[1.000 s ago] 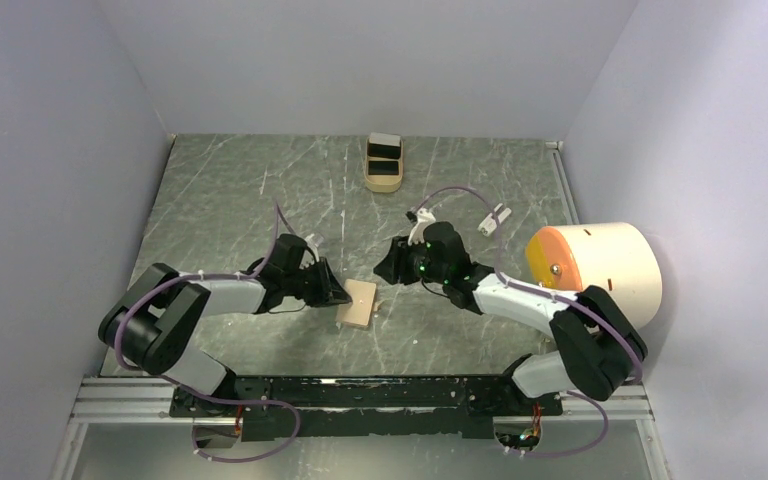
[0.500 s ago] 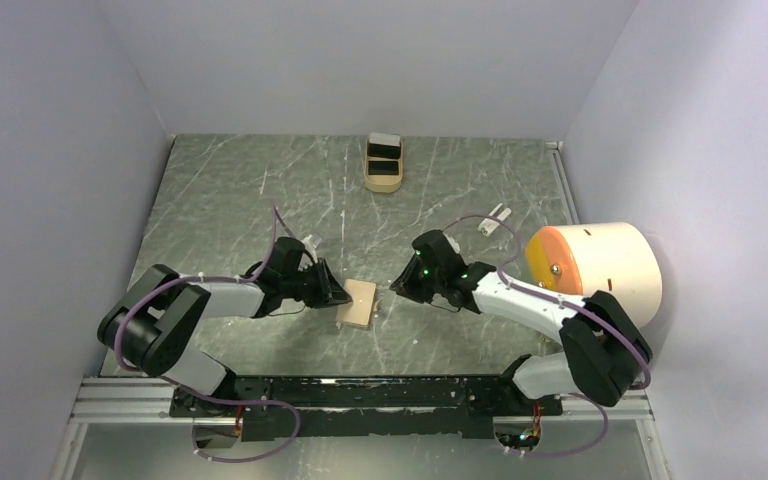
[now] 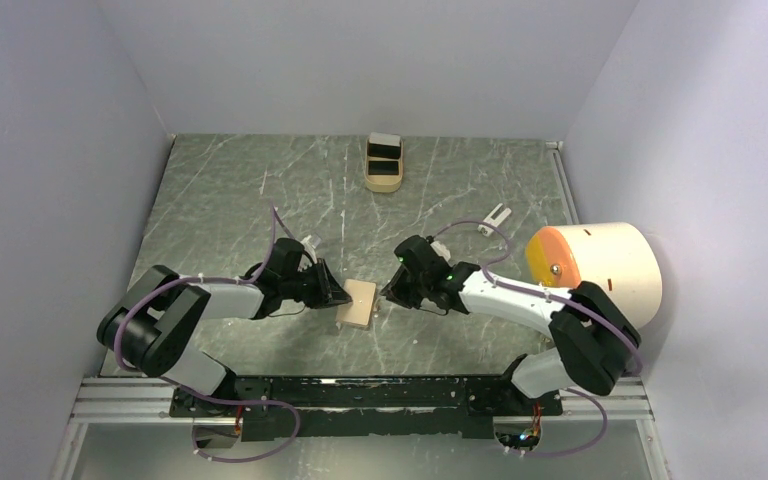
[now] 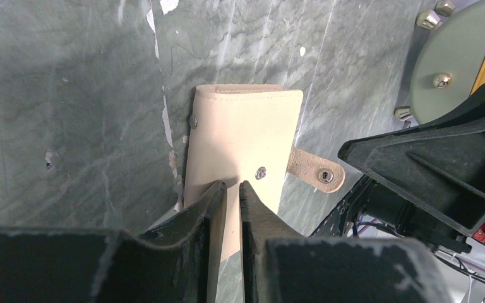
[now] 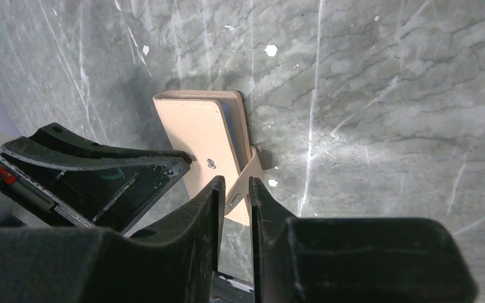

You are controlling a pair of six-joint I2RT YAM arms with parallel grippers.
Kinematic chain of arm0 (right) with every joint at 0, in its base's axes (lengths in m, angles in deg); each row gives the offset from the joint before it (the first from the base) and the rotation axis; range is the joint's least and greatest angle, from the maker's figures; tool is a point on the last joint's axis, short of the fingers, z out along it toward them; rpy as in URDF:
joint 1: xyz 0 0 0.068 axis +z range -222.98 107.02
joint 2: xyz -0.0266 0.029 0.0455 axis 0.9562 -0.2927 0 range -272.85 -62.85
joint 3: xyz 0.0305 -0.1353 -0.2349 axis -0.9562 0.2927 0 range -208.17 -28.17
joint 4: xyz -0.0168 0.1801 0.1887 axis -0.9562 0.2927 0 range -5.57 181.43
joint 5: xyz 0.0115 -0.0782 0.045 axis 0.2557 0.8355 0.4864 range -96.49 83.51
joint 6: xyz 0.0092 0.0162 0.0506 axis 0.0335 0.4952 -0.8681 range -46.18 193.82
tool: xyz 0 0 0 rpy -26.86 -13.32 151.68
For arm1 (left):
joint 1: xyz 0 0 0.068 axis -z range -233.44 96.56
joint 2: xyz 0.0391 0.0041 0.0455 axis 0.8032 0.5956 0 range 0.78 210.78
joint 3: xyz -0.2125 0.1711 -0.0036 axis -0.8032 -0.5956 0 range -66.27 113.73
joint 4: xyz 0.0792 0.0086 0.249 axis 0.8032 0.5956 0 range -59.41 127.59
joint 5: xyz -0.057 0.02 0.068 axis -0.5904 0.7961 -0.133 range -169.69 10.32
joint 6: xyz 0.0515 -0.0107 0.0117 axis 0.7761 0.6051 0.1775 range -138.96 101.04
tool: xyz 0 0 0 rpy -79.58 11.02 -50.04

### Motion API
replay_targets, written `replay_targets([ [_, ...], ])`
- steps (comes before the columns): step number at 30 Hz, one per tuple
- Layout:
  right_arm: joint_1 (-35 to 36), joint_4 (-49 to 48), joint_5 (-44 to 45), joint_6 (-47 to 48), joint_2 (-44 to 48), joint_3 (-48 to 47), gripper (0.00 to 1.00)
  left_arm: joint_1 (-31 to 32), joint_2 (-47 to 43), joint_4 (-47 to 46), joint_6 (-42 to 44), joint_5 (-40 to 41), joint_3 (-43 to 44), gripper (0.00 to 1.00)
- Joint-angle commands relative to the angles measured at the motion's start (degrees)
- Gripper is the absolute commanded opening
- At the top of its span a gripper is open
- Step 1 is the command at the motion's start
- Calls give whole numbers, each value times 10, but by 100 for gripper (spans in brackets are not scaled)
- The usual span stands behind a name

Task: Put the credit cards into the card holder
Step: Close the card holder at the center of the board.

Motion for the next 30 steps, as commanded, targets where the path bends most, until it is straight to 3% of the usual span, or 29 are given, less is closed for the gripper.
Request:
replay_targets([
  [1, 10, -7, 14, -11, -19, -19, 25, 5, 12, 20, 16, 52, -10, 22],
  [20, 33, -6, 11, 5, -40, -44, 25, 16, 19, 22, 14, 57, -5, 21],
  [23, 39, -1, 15, 7, -43, -49, 20, 17, 17, 21, 14, 59, -6, 21],
  [27, 47, -6, 18, 20, -51, -53, 5, 19, 16, 19, 10, 60, -7, 21],
  [30, 49, 5, 17, 28, -61, -63, 4, 22, 15, 16, 7, 59, -8, 21],
])
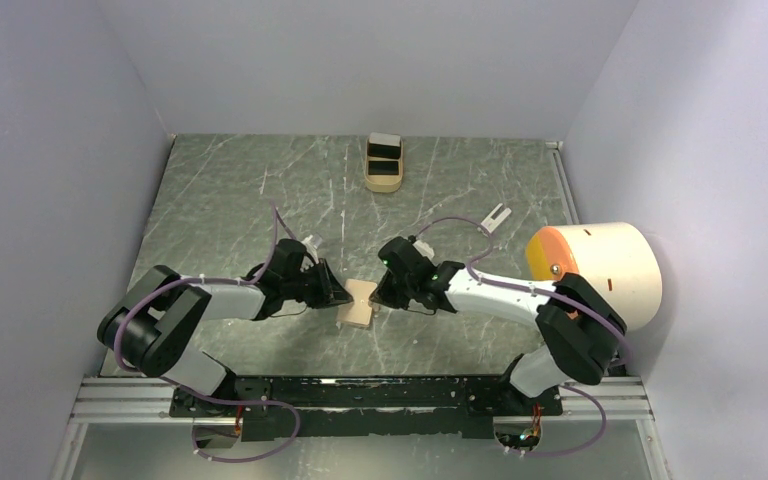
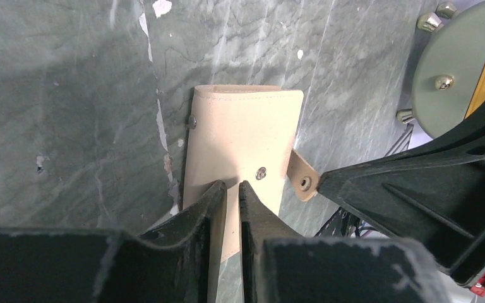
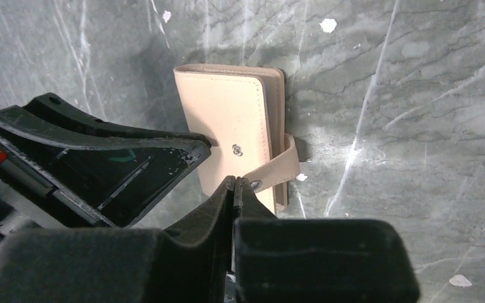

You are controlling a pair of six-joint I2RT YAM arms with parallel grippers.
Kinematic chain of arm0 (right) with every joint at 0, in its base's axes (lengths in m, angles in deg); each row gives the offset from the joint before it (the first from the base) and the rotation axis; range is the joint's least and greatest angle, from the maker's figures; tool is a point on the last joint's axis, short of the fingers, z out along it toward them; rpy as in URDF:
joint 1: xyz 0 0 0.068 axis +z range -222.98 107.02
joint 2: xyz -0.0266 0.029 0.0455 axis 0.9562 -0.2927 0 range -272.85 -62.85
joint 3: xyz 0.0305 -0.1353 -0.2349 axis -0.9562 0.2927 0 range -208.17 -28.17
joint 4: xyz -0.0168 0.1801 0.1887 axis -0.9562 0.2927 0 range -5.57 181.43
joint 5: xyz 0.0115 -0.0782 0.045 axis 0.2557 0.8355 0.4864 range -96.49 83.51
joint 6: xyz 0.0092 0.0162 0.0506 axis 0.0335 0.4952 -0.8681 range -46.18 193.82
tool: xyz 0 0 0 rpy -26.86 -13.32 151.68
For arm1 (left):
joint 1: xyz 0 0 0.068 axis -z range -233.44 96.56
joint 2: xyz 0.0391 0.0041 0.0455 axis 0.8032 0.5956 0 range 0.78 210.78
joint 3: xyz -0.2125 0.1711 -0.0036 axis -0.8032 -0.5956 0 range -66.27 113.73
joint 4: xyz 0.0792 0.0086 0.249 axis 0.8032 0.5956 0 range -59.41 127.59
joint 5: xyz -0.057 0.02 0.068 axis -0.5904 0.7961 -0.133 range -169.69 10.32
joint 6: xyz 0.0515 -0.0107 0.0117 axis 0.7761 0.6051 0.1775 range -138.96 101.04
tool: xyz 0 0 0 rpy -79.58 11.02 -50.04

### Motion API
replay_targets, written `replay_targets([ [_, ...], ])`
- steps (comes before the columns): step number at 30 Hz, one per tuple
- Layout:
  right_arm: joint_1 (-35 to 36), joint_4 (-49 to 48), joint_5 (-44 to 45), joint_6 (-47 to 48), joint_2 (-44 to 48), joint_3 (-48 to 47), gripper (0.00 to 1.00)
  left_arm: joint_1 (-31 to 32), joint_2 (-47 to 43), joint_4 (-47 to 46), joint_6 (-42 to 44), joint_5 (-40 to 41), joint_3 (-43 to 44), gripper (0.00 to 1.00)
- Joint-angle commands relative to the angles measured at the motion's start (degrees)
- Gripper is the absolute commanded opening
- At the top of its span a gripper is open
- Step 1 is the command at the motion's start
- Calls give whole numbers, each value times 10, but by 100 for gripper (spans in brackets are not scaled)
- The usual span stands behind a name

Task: Put the credit cards into the card holder
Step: Close the card holder at the center of the board.

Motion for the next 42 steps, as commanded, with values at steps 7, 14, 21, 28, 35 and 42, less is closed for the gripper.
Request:
replay_targets([
  [7, 11, 67, 49, 27, -16, -48, 19, 12, -5, 23, 0, 30, -6, 21],
  [14, 13, 54, 41, 95, -3, -48, 25, 11, -100, 131, 16, 55, 32, 31],
  [21, 10, -94, -38, 173, 56, 42, 29, 11, -151, 200, 60, 99, 40, 41],
  [28, -4, -169, -77, 198, 57, 85, 16, 10, -94, 170, 84, 49, 72, 15],
  [35, -28, -208, -102, 211, 69, 119, 14, 10, -22, 136, 100, 14, 107, 9],
  [42, -63, -236, -137, 219, 62, 145, 14, 10, 26, 111, 102, 10, 103, 9],
])
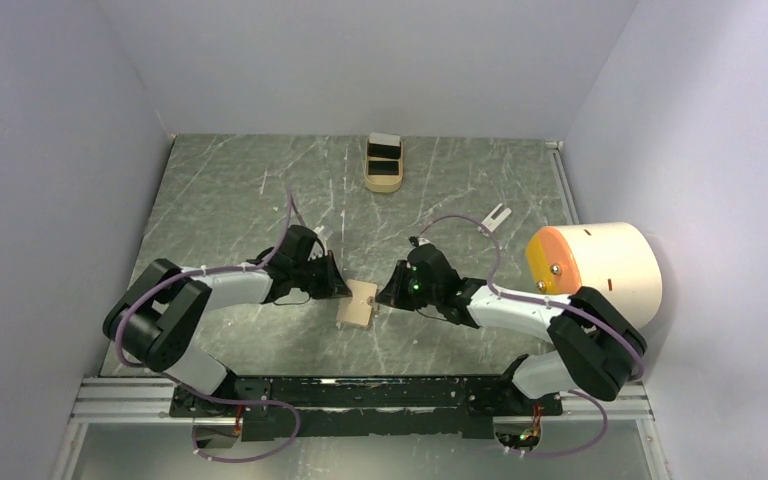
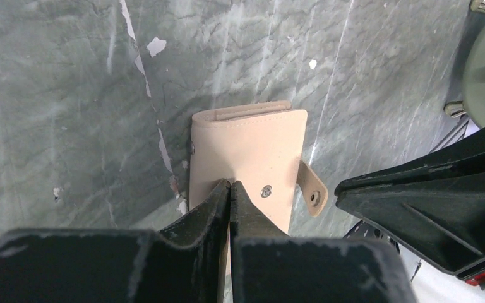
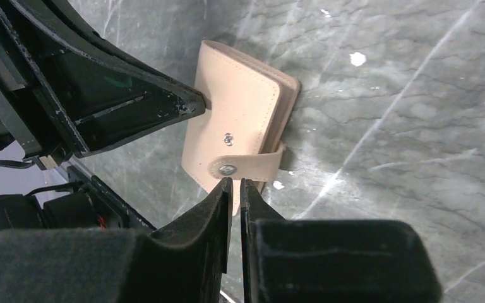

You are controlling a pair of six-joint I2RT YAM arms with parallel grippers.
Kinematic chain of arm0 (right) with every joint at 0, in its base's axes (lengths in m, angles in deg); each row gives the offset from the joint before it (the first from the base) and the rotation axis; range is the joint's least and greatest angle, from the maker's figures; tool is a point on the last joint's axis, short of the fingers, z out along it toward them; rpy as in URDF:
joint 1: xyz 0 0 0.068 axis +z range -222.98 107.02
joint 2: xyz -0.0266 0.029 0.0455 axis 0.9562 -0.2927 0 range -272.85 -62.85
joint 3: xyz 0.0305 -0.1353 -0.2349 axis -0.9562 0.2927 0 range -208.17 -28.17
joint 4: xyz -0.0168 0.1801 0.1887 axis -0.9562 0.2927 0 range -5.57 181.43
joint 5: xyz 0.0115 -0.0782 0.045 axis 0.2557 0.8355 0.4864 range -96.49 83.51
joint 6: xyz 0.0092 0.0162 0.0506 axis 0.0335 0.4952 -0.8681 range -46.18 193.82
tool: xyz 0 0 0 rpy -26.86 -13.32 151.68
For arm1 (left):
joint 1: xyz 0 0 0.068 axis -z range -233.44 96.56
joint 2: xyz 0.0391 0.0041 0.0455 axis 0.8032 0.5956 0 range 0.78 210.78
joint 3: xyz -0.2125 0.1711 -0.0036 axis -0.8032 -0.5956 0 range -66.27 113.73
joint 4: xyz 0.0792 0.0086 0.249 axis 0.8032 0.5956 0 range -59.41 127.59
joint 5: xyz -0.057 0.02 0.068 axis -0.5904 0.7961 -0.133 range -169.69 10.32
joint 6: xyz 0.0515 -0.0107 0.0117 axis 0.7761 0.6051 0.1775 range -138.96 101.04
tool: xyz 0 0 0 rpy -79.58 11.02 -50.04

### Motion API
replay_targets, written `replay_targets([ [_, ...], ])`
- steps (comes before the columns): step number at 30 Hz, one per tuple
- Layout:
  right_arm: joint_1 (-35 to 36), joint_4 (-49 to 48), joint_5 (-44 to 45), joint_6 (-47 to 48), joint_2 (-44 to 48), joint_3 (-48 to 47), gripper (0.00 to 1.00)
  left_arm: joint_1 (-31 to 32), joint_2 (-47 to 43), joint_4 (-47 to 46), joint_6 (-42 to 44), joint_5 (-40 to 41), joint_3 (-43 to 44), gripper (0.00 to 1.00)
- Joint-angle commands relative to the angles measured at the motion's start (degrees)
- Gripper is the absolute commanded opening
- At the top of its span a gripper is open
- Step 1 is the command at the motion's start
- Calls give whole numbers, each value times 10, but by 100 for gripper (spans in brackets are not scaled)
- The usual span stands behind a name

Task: Put the credit cards into the card holder
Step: Close the card holder at the center of the board.

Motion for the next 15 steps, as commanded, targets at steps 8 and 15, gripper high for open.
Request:
replay_targets([
  [8, -24, -60, -49, 15, -34, 1, 13, 2, 32, -44, 5, -9, -7, 9],
  [15, -24, -60, -50, 15, -51, -6, 13, 2, 34, -46, 3, -8, -9, 9],
])
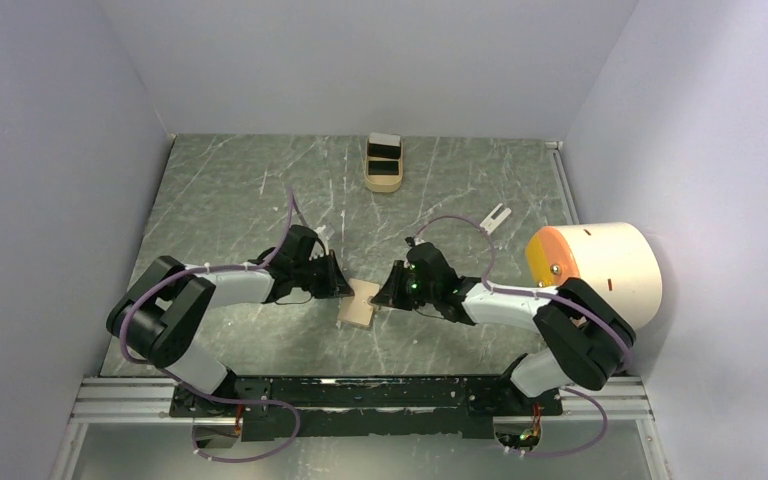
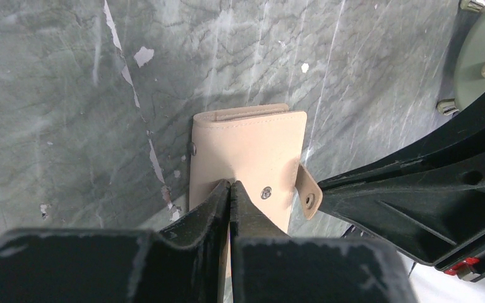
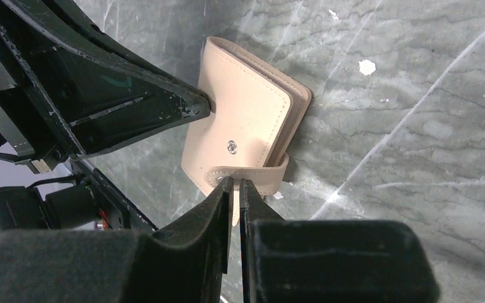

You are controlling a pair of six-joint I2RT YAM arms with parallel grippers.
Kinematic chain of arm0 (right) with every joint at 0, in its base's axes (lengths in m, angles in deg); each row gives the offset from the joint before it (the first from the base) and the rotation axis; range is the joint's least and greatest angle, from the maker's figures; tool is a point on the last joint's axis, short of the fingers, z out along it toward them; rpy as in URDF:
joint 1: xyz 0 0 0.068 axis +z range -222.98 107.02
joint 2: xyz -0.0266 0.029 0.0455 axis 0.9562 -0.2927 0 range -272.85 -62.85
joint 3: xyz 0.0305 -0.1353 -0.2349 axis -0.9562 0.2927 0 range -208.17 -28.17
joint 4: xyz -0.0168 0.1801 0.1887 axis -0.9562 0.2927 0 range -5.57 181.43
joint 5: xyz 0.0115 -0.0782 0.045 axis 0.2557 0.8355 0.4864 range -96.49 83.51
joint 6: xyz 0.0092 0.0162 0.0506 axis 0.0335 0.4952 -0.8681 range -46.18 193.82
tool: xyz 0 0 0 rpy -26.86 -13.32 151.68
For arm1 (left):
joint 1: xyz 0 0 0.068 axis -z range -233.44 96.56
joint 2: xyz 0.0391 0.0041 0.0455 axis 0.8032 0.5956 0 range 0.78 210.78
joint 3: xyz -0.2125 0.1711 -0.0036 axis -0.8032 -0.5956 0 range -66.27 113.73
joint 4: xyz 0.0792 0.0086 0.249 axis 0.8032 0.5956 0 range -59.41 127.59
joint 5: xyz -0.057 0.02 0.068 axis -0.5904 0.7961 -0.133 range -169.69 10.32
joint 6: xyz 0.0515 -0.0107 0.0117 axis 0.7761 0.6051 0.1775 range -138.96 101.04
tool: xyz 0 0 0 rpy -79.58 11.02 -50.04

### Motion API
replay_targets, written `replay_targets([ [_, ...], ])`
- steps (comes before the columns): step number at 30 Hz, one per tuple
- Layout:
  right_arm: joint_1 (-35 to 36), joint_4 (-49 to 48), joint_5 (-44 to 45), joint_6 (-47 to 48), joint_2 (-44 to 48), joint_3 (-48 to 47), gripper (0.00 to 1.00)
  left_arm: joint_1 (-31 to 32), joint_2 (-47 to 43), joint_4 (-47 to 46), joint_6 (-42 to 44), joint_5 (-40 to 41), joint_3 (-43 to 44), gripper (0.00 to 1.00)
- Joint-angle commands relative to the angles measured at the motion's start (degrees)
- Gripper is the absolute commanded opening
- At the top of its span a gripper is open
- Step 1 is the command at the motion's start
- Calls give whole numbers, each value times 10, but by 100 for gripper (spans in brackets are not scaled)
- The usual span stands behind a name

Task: Put the credit cards into the card holder
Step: Close the card holder at the center of the board.

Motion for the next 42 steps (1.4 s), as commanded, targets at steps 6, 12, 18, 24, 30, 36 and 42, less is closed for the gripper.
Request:
replay_targets([
  [6, -4, -23, -10, 10, -39, -25, 13, 2, 8, -18, 2, 5, -12, 9],
  [12, -3, -32, -23, 10, -67, -37, 13, 2, 7, -15, 3, 9, -13, 9],
  [18, -3, -32, -26, 10, -77, -41, 13, 3, 8, -15, 2, 9, -12, 9],
  [24, 1, 0, -3, 23, -72, -57, 13, 2, 7, -13, 2, 9, -11, 9],
  [30, 11, 30, 12, 31, -81, -75, 13, 3, 12, -16, 1, 8, -12, 9],
  [36, 19, 53, 27, 38, -88, -88, 13, 2, 11, -13, 1, 9, -10, 9],
  [42, 32, 68, 42, 42, -93, -98, 13, 2, 11, -13, 0, 9, -11, 9],
])
